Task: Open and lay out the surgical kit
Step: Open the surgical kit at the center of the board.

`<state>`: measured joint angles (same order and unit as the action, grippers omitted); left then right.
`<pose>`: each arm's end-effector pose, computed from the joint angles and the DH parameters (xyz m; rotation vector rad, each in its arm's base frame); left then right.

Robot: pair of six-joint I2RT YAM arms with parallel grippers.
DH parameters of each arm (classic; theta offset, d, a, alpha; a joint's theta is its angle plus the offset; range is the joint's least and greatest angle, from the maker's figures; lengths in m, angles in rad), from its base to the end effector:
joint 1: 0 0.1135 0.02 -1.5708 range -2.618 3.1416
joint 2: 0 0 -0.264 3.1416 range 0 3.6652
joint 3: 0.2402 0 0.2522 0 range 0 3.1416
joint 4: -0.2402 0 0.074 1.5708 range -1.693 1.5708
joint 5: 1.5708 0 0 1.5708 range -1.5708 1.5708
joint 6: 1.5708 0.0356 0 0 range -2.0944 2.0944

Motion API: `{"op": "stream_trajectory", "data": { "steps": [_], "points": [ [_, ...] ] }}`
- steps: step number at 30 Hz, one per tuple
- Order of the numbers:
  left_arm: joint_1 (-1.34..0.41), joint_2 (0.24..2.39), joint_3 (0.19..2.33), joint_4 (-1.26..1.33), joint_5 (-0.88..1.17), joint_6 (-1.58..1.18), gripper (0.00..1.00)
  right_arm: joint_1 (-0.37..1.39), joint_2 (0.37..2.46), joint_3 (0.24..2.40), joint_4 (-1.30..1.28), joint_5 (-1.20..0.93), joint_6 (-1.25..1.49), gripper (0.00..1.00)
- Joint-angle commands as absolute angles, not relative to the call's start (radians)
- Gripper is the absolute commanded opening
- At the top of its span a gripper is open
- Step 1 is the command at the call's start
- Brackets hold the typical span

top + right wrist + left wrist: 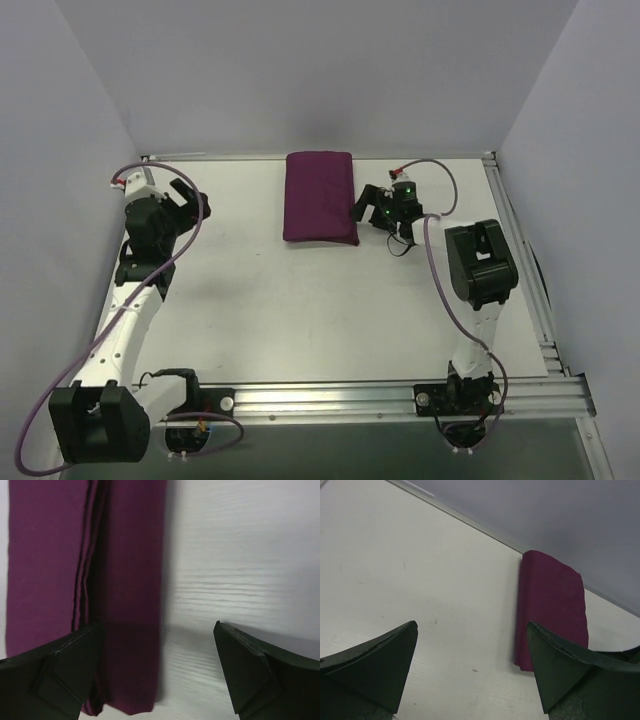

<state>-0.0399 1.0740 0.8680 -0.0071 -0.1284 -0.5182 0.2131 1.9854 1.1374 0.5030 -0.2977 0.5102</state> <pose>0.2530 -0.0055 0.3311 -0.5138 1.7159 -0.2869 0.4230 0.1022 0.1746 0.0859 1.9747 0.7648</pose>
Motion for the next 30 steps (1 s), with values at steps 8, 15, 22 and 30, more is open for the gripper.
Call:
{"op": "stream_trajectory", "data": {
  "steps": [8, 15, 22, 30],
  "points": [
    [-0.023, 1.308, 0.885, 0.095, 0.245, -0.685, 0.83, 0.278, 2.005, 1.198, 0.557, -0.394, 0.538, 0.94],
    [-0.089, 1.555, 1.023, 0.106, 0.351, -0.689, 0.81, 0.282, 1.965, 1.151, 0.595, -0.356, 0.549, 0.94],
    [-0.149, 1.744, 1.084, 0.172, 0.406, -0.719, 0.79, 0.281, 1.844, 1.118, 0.497, -0.244, 0.491, 0.95],
    [-0.219, 1.868, 1.152, 0.183, 0.434, -0.745, 0.77, 0.275, 1.790, 1.120, 0.468, -0.311, 0.445, 0.95]
  ]
}}
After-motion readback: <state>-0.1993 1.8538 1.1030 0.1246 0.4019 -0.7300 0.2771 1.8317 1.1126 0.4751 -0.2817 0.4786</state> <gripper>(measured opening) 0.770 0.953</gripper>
